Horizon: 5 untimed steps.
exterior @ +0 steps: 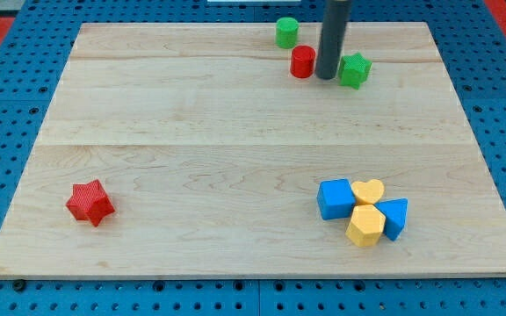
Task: Push the red circle into the red star
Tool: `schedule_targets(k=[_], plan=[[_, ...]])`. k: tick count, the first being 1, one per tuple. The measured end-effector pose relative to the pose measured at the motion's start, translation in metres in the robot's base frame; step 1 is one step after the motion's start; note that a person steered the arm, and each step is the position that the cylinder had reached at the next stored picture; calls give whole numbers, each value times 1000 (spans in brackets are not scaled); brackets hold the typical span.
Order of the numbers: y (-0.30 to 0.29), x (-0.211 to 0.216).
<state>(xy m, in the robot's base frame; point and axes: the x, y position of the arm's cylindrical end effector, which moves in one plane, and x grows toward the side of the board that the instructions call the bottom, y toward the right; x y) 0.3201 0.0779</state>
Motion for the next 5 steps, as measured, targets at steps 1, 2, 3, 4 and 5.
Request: schedule_targets(k=[1, 2, 3, 4, 5], plan=[[22, -46], [24, -65], [-52, -78], [-129, -23], [-124, 6]])
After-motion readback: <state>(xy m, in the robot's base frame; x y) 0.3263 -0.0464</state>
